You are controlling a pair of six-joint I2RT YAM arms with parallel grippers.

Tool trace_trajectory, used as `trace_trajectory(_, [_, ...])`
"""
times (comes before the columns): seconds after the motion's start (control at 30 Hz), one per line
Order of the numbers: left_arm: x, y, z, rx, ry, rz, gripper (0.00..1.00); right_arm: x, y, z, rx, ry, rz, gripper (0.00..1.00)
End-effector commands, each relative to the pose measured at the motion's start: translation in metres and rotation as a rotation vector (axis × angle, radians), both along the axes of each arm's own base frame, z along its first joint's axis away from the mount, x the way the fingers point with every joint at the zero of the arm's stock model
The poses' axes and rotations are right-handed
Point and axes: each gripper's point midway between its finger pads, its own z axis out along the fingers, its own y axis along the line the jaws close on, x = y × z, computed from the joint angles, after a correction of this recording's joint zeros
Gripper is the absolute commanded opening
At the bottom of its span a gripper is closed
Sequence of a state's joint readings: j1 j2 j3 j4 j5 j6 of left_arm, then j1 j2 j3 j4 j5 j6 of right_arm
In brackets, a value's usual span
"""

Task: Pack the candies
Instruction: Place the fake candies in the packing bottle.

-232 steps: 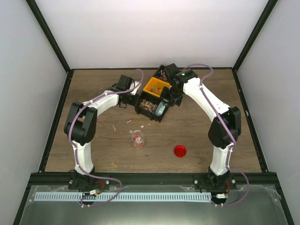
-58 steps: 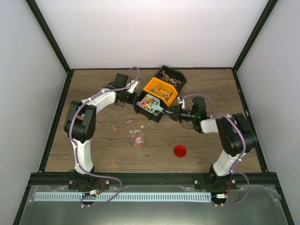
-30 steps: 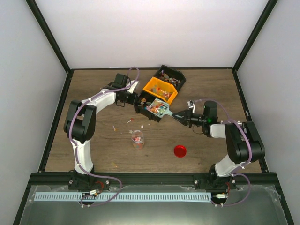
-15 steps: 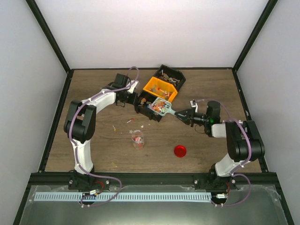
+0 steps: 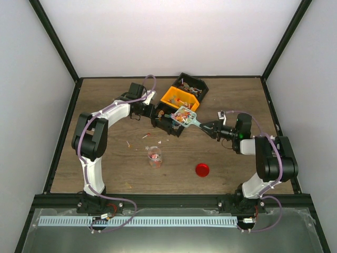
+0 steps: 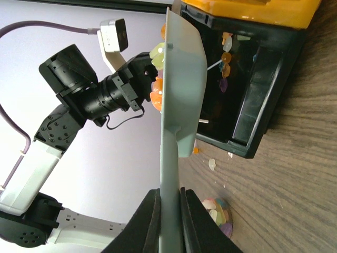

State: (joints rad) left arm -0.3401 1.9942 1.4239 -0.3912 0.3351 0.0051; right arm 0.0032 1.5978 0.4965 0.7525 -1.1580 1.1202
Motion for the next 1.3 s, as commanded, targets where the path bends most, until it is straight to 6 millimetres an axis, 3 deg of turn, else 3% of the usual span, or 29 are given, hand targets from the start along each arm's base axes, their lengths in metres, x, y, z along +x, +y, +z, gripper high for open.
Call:
trace_trajectory(0.0, [-0.004, 0.013, -0.024, 0.041, 0.06, 0.039, 0.04, -0.003, 0.001, 0.024, 0.007, -0.075, 0.04, 0.01])
trace_trajectory(0.37, [-0.005, 0.012, -0.024, 0.036, 0.061, 0.039, 0.04, -0.039, 0.003, 0.047, -0.006, -0.116, 0.077, 0.01])
trace_trajectory(0.93, [-0.01, 0.008, -0.024, -0.002, 0.076, 0.034, 0.04, -0.105, 0.009, 0.064, -0.027, -0.16, 0.128, 0.01])
trace_trajectory(1.27, [-0.013, 0.003, -0.026, -0.021, 0.092, 0.026, 0.04, -0.135, 0.032, 0.061, -0.03, -0.143, 0.203, 0.01])
